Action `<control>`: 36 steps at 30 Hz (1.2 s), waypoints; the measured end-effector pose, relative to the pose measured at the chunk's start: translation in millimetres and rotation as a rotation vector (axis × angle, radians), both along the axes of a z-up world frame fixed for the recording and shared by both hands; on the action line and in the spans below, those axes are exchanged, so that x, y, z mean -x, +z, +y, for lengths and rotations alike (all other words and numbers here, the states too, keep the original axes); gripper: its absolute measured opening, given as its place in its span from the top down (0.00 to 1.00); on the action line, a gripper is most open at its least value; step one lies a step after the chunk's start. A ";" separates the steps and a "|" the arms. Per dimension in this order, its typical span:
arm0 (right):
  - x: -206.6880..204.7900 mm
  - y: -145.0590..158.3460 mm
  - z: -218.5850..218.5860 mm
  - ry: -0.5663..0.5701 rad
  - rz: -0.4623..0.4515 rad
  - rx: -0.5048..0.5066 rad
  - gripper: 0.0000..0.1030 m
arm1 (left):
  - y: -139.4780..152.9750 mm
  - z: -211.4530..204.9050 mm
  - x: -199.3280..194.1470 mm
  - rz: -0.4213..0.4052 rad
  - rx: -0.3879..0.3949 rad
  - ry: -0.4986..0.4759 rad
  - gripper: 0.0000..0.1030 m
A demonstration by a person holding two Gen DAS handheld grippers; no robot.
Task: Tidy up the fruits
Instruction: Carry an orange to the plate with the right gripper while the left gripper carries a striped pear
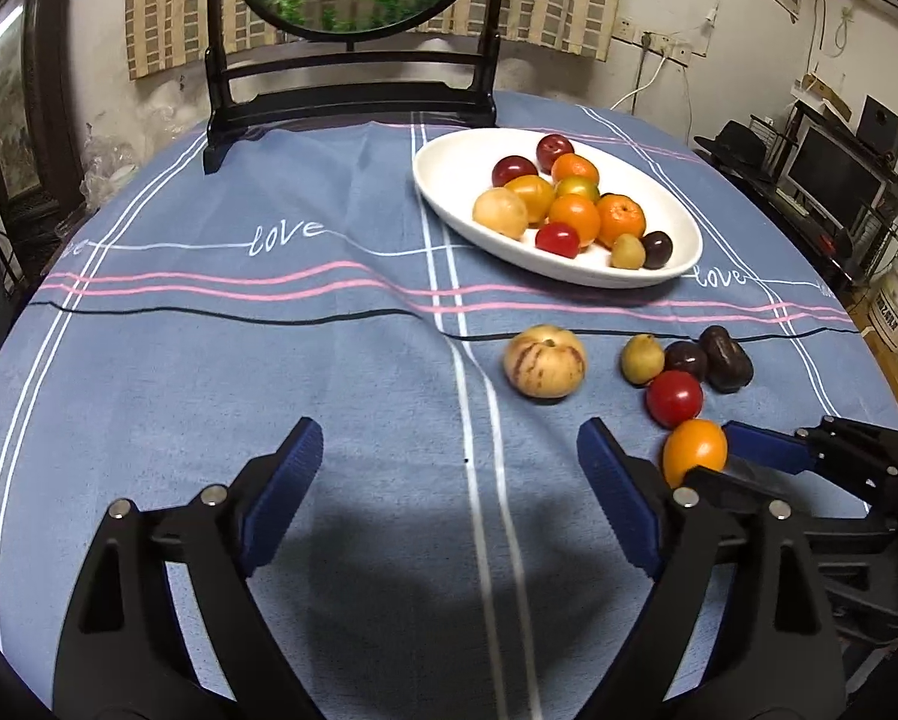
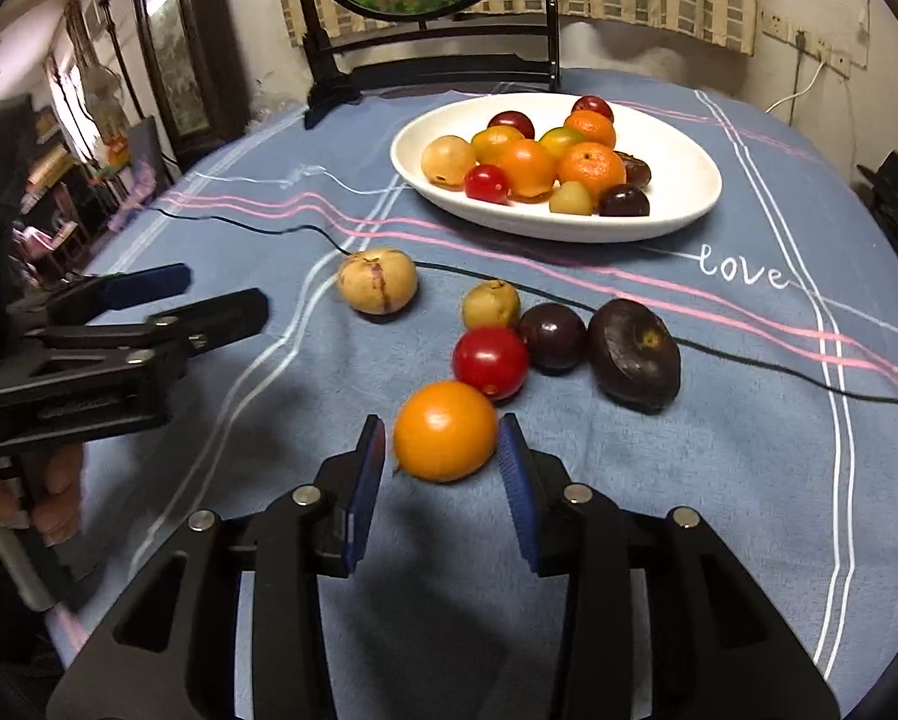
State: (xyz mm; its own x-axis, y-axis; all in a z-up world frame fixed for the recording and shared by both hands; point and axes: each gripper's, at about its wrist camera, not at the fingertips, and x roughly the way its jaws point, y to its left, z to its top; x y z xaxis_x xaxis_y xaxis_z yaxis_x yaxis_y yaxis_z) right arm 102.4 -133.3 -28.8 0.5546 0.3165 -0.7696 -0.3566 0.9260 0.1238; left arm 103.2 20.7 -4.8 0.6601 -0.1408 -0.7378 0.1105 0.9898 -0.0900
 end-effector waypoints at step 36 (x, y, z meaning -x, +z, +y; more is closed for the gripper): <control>1.7 5.9 -58.2 -0.122 -0.094 -0.151 0.65 | -26.4 -58.1 -61.8 0.106 -0.085 -0.122 0.60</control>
State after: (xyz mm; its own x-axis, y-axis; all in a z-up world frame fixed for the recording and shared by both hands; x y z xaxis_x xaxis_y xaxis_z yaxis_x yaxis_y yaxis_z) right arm 100.7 -191.5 -22.9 0.6627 0.3506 -0.6618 -0.2595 0.9364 0.2362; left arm 164.9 -37.5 -31.2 0.5603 -0.1491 -0.8148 0.2243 0.9742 -0.0241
